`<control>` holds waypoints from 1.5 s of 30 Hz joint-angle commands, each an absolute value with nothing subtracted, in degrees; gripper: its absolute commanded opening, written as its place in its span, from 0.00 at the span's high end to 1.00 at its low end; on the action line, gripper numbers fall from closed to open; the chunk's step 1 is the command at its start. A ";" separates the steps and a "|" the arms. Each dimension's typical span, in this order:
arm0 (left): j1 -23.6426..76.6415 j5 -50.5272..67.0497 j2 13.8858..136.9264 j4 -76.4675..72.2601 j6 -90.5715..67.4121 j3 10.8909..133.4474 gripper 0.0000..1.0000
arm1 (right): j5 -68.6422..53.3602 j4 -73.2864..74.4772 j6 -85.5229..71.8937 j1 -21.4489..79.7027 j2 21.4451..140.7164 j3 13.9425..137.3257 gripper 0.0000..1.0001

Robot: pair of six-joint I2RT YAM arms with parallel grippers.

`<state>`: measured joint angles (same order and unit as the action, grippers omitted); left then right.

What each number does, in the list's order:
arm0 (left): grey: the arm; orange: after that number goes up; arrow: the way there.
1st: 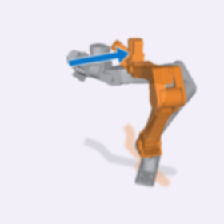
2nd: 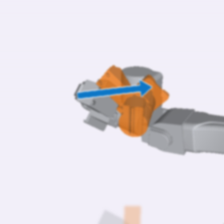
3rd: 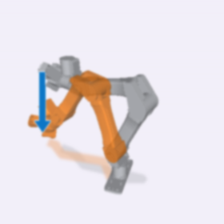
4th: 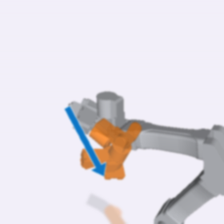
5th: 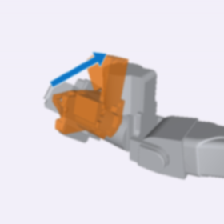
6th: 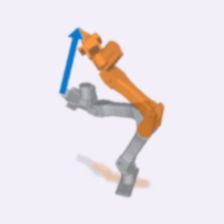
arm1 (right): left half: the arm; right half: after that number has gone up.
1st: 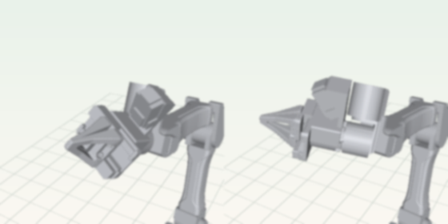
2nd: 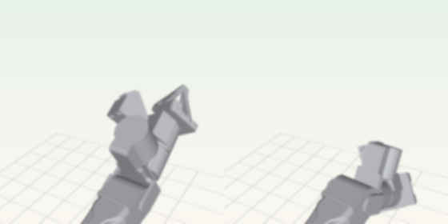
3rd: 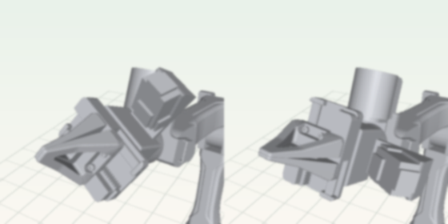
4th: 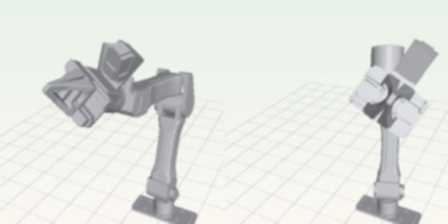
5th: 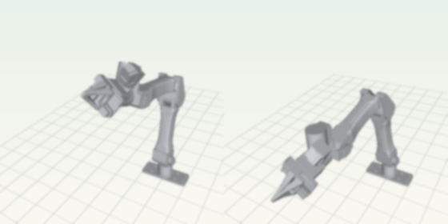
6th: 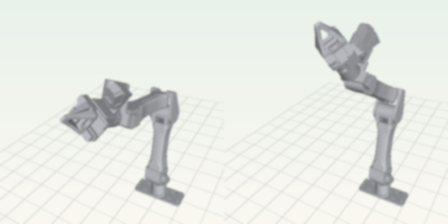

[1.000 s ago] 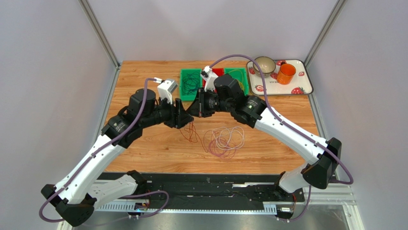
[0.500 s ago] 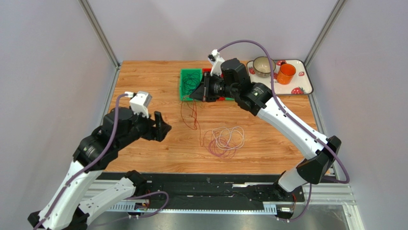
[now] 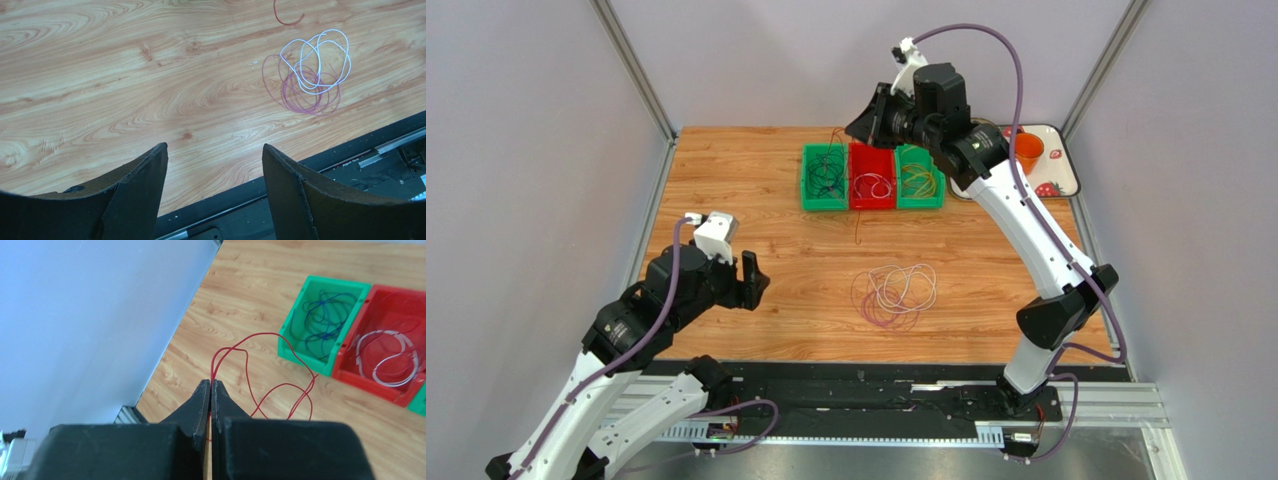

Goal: Untangle the cables
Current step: Move the cable to the center of the board, then place the cable in the bin.

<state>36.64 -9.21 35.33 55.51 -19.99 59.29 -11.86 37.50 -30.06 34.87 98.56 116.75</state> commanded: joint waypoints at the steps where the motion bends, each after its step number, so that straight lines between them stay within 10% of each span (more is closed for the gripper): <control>1: 36.39 -9.58 34.63 53.26 -18.63 59.06 0.23 | -10.28 33.76 -26.90 32.18 100.98 121.55 1.00; 24: 34.54 -9.49 30.06 51.86 -18.90 57.83 0.25 | -14.06 13.10 -19.07 23.73 120.23 131.57 1.00; 45: 32.43 -8.35 31.29 51.42 -18.63 57.66 0.29 | -18.55 3.69 -17.67 20.83 116.63 105.21 1.00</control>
